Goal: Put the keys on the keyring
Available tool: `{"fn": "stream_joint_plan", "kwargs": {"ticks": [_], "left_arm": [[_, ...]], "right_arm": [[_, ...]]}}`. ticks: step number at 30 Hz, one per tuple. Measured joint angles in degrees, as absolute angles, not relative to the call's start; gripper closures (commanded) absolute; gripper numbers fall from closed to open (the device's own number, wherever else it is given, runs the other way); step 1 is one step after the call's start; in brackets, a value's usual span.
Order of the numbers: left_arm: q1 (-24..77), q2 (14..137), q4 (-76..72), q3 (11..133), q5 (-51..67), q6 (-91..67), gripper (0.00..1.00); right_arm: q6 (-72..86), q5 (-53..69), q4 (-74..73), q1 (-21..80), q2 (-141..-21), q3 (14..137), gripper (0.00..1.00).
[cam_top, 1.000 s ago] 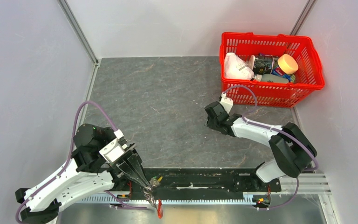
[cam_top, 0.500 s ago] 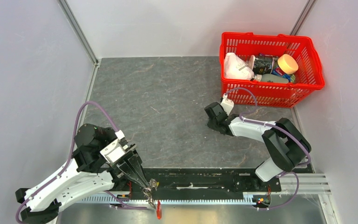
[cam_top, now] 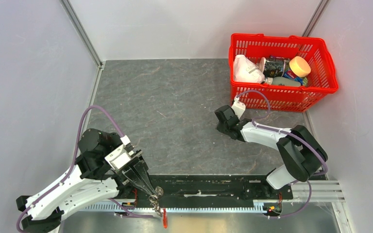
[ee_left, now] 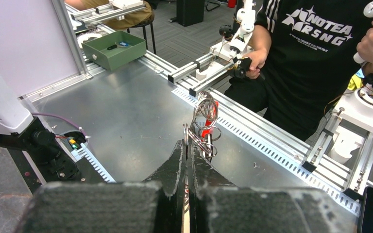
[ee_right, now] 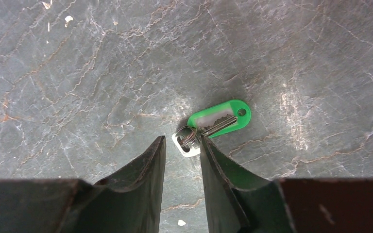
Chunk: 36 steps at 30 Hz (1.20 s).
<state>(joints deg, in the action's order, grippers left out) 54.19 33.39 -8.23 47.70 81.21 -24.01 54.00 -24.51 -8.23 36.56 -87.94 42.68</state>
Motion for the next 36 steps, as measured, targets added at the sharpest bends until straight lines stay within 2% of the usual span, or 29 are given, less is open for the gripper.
{"fn": "stream_joint_plan", "kwargs": {"ticks": [9,18,26,28,31,36], "left_arm": [[54.19,33.36,-8.14,47.70,81.19,-23.92,0.98],[54.19,33.17,-7.60,47.62,81.19,-23.90,0.98],[54.19,32.93,-7.38,47.59,81.19,-23.90,0.98],[54.19,32.93,-7.38,47.59,81.19,-23.90,0.98],[54.19,32.88,-7.38,47.59,81.19,-23.90,0.98],[54.19,32.84,-7.38,47.59,81.19,-23.90,0.98]], "right_arm": [[54.02,-24.51,-8.21,36.51,-87.66,42.68,0.64],[54.02,-24.49,-8.16,36.51,-88.90,42.68,0.78],[54.02,-24.53,-8.01,36.47,-89.58,42.68,0.85],[54.00,-24.51,-7.62,36.42,-89.86,42.78,0.89],[53.80,-24.49,-7.07,36.23,-90.13,42.81,1.00],[53.01,-24.40,-5.87,36.07,-90.24,42.76,1.00]]}}
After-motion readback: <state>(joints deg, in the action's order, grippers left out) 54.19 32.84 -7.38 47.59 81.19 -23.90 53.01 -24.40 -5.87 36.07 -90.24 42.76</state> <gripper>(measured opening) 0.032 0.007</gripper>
